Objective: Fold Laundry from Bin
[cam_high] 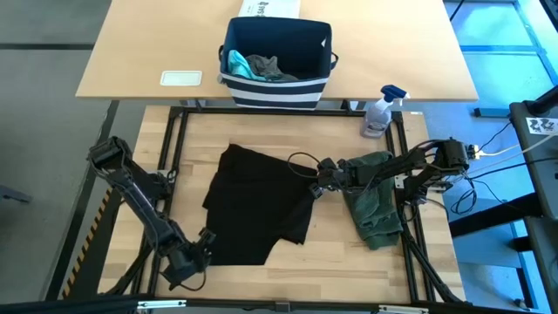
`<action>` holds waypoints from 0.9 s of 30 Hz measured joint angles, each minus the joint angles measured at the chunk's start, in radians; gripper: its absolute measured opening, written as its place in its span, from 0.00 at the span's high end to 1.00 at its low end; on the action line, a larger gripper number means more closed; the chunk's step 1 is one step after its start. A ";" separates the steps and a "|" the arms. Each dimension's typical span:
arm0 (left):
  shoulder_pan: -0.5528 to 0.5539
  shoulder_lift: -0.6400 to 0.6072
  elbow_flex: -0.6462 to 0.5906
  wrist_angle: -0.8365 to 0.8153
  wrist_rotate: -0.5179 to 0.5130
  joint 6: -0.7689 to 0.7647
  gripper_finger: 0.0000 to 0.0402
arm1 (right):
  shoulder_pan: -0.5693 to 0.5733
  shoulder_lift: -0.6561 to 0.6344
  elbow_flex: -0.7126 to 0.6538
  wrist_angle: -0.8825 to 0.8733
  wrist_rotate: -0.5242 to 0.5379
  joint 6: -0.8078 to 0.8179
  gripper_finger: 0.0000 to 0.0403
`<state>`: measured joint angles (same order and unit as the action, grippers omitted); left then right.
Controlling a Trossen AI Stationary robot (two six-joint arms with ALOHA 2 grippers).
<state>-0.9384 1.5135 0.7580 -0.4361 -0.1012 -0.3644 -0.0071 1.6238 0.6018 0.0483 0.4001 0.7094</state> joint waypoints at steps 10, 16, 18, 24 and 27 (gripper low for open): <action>-0.044 0.006 0.012 -0.007 0.038 -0.076 1.00 | 0.000 -0.001 0.000 -0.020 0.009 0.004 0.78; -0.044 0.006 0.012 0.005 0.007 -0.083 0.97 | 0.000 -0.001 0.000 -0.020 0.006 0.012 0.78; -0.044 0.006 0.012 0.006 0.005 -0.098 0.95 | 0.000 -0.001 0.000 -0.020 0.004 0.017 0.78; -0.044 0.006 0.013 0.031 -0.026 -0.106 0.90 | 0.000 -0.001 0.000 -0.020 -0.001 0.018 0.78; -0.044 0.006 0.014 0.066 -0.079 -0.102 0.89 | 0.000 -0.001 0.000 -0.020 -0.004 0.018 0.78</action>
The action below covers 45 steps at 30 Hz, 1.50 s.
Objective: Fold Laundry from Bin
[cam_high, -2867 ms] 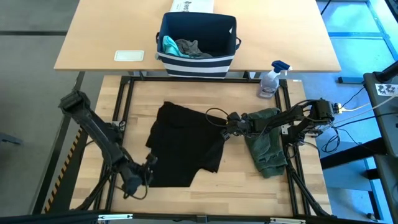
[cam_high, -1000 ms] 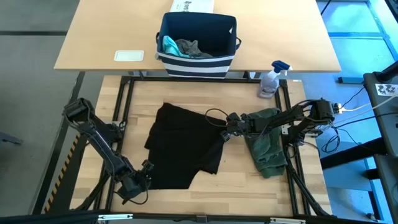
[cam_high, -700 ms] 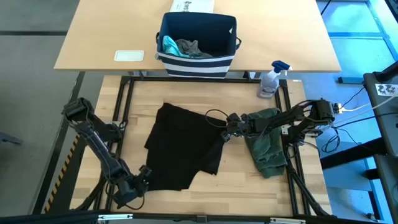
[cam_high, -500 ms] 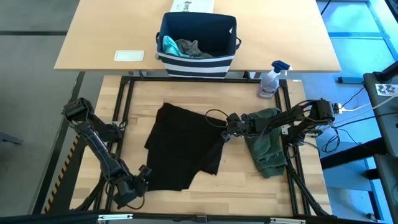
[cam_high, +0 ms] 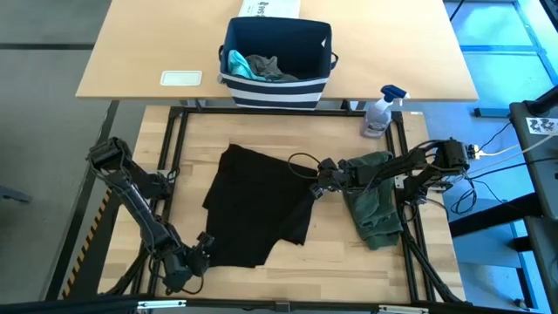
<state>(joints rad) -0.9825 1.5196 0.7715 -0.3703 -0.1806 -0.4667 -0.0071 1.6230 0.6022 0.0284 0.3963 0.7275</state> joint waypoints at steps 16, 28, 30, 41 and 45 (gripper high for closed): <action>-0.016 0.000 0.000 0.105 -0.101 0.110 0.89 | 0.000 0.000 -0.001 0.000 -0.005 0.000 0.78; -0.035 0.141 0.021 0.154 -0.014 -0.022 0.89 | 0.000 0.001 -0.001 0.003 0.001 0.000 0.78; -0.035 0.149 0.043 0.103 -0.058 -0.024 0.89 | 0.000 0.001 -0.002 0.003 0.002 0.000 0.78; -0.034 0.151 0.098 -0.216 -0.108 -0.101 0.89 | 0.000 0.002 -0.002 0.003 0.003 0.000 0.78; -0.034 0.151 0.098 -0.181 -0.108 -0.101 0.89 | 0.000 0.002 -0.002 0.003 0.003 0.000 0.78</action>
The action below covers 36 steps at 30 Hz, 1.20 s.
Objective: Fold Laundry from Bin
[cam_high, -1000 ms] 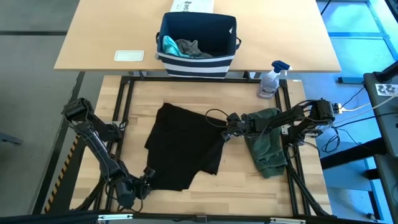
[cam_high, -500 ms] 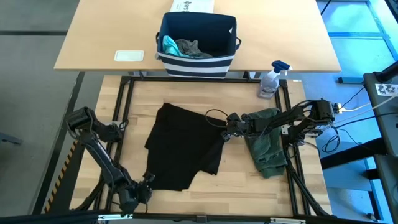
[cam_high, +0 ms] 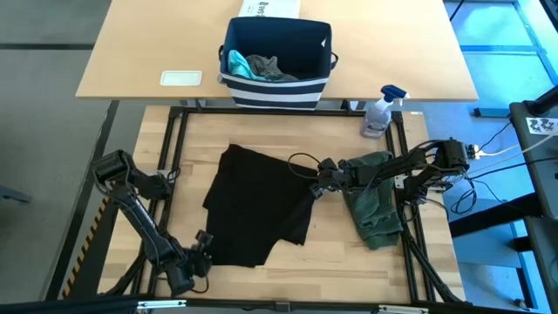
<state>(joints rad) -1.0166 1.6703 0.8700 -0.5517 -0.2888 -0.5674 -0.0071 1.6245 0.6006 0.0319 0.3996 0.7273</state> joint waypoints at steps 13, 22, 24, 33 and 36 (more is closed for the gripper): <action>0.014 0.000 0.000 0.071 0.003 0.028 0.78 | 0.000 0.000 0.000 0.003 0.000 0.000 0.78; 0.063 0.018 0.000 0.073 0.041 0.100 0.63 | 0.000 0.000 0.000 0.003 0.000 0.000 0.78; 0.063 0.034 0.003 0.078 0.059 0.107 0.63 | 0.000 0.000 0.000 0.003 0.000 0.000 0.78; 0.061 0.066 0.005 0.070 0.015 0.077 0.65 | 0.000 0.000 0.000 0.003 0.000 -0.002 0.78; 0.056 0.067 0.004 0.069 0.009 0.073 0.71 | 0.000 0.000 0.000 0.003 0.000 -0.002 0.78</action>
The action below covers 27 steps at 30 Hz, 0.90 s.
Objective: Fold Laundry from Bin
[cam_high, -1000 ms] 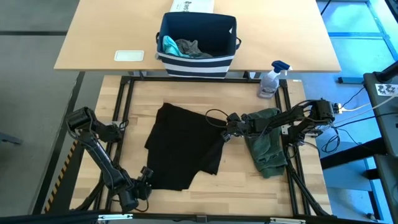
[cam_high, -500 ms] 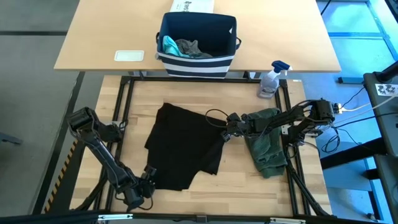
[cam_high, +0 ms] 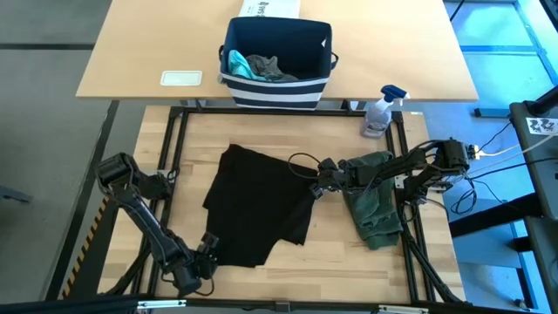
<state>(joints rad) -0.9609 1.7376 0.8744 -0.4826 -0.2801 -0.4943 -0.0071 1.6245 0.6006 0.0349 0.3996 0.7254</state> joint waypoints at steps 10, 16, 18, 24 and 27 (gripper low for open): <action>0.002 0.004 -0.003 -0.006 -0.062 -0.044 0.98 | 0.000 0.000 0.000 0.000 0.000 -0.004 0.78; -0.005 0.002 -0.004 -0.008 -0.057 -0.044 0.99 | 0.000 0.000 0.000 -0.003 0.000 -0.005 0.78; -0.014 0.002 0.000 -0.014 -0.051 -0.043 0.99 | 0.000 0.000 0.001 -0.005 0.000 -0.005 0.78; -0.054 0.006 0.068 -0.147 0.009 -0.050 1.00 | 0.000 0.000 0.001 -0.012 0.009 -0.005 0.78; -0.069 0.006 0.097 -0.229 0.044 -0.060 1.00 | 0.000 0.000 0.001 -0.013 0.011 -0.005 0.78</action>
<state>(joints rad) -1.0297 1.7439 0.9714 -0.7117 -0.2365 -0.5547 -0.0067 1.6245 0.6014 0.0216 0.4110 0.7204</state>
